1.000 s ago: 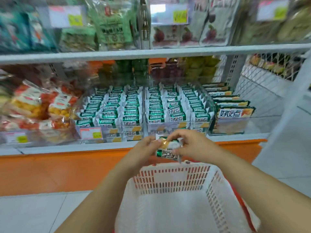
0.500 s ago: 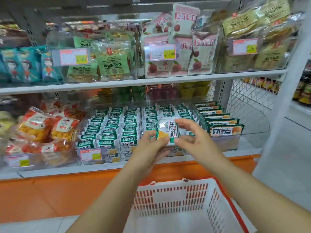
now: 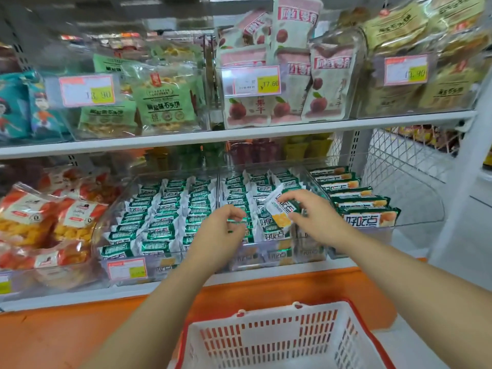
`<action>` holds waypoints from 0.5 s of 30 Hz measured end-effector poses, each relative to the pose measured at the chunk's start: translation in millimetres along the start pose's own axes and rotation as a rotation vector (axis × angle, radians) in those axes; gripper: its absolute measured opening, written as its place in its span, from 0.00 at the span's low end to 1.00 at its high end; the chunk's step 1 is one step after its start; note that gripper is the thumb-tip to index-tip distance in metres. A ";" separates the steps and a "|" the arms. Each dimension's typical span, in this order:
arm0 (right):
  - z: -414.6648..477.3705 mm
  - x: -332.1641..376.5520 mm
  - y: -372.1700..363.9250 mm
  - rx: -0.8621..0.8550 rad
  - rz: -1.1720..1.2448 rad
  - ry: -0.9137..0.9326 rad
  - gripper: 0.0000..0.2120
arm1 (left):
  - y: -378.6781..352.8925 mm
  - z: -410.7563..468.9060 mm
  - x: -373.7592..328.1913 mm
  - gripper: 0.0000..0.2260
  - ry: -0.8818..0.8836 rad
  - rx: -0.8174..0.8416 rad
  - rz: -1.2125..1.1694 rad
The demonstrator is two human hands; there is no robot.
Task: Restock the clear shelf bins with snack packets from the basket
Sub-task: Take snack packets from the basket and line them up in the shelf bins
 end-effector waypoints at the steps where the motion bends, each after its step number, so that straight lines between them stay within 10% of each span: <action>1: 12.0 -5.4 -2.2 0.019 -0.014 -0.004 0.16 | 2.3 10.2 1.6 0.06 -0.011 -0.004 0.078; 15: 57.7 -30.7 -23.8 0.110 0.070 0.003 0.15 | -19.2 73.2 34.7 0.11 -0.083 -0.031 0.671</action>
Point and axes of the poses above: each hand's wrist, its own z-axis towards the middle knuckle, its own y-axis out of the back of the hand, x = y × z, the point moved 4 cm from there along z, towards the middle knuckle, and after that the axes turned 10 degrees about x, right-handed, at the moved point
